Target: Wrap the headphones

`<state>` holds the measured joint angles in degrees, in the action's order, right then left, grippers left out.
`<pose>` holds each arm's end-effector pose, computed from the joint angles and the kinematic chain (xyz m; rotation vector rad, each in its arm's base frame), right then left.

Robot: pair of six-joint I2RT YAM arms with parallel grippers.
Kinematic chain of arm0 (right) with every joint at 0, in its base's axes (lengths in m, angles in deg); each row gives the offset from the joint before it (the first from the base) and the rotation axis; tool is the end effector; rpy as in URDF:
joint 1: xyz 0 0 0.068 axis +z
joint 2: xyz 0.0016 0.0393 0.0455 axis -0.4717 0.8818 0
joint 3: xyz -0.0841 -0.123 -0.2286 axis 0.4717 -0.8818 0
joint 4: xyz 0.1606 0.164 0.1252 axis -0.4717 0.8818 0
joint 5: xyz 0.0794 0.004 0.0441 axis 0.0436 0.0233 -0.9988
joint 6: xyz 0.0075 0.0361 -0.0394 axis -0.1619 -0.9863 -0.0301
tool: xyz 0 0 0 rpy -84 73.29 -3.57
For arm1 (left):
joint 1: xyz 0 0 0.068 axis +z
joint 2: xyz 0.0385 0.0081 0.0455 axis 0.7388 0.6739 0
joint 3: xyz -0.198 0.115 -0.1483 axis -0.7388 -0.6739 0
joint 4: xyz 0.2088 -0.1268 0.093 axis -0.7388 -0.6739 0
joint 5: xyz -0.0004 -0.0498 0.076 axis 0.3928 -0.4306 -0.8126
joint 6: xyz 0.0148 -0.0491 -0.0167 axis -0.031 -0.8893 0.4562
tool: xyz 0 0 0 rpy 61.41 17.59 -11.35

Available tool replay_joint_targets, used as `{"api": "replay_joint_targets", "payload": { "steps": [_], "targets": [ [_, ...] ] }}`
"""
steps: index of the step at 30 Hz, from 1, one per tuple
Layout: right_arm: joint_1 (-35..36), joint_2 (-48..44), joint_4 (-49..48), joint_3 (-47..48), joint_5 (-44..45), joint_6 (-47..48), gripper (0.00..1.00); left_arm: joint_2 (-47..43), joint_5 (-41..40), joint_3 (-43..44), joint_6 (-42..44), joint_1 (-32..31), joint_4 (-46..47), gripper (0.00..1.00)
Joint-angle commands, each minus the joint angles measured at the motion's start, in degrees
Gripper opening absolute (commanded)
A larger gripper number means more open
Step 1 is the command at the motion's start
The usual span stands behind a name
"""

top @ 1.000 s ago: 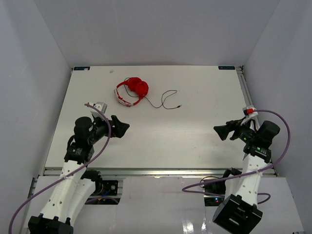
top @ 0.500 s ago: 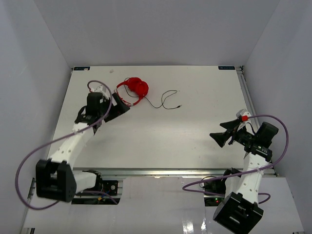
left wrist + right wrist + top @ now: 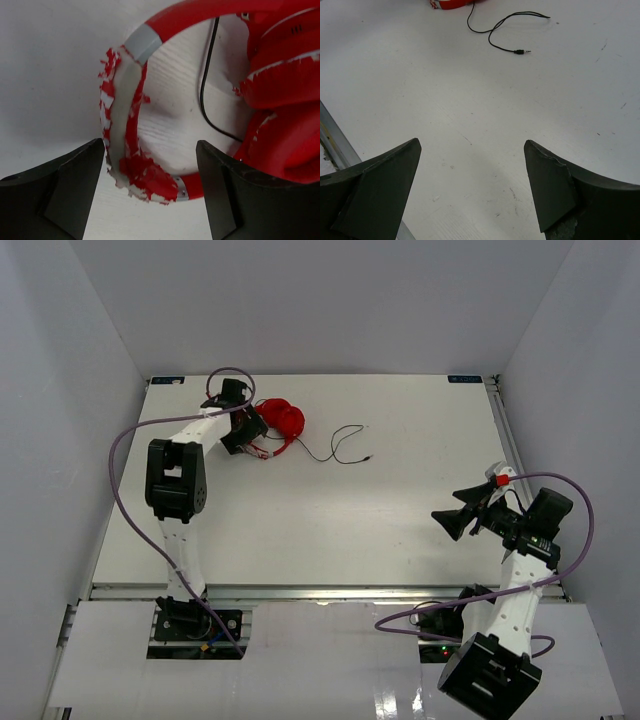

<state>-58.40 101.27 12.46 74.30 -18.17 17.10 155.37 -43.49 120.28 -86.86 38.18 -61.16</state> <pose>0.1399 -0.0426 0.2489 -0.6257 1.6972 0.5972 0.4499 -0.0717 0.1853 -0.7401 2.5286 -0.1889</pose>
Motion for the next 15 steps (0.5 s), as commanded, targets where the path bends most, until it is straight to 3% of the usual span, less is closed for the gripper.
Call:
{"api": "replay_joint_targets", "payload": {
  "steps": [1, 5, 10, 15],
  "targets": [
    [0.11, 0.4, 0.22, 2.54, -0.82, -0.19, 0.9, 2.53, -3.9, 7.7, 0.46, 0.22, -4.03, 0.82],
    [0.11, 0.49, 0.17, 2.54, -0.65, -0.28, 0.9, 5.05, -6.8, 10.68, 1.47, 0.22, -4.88, 0.71],
    [0.11, 0.62, 0.13, 2.63, -0.17, -0.37, 0.9, 5.9, -7.91, 9.04, 2.26, 0.22, -5.37, 0.69],
    [0.11, 0.89, 0.04, 2.63, -0.06, -0.45, 0.9, 5.35, -8.05, 6.59, 4.66, 0.22, -3.91, 0.58]
  ]
}}
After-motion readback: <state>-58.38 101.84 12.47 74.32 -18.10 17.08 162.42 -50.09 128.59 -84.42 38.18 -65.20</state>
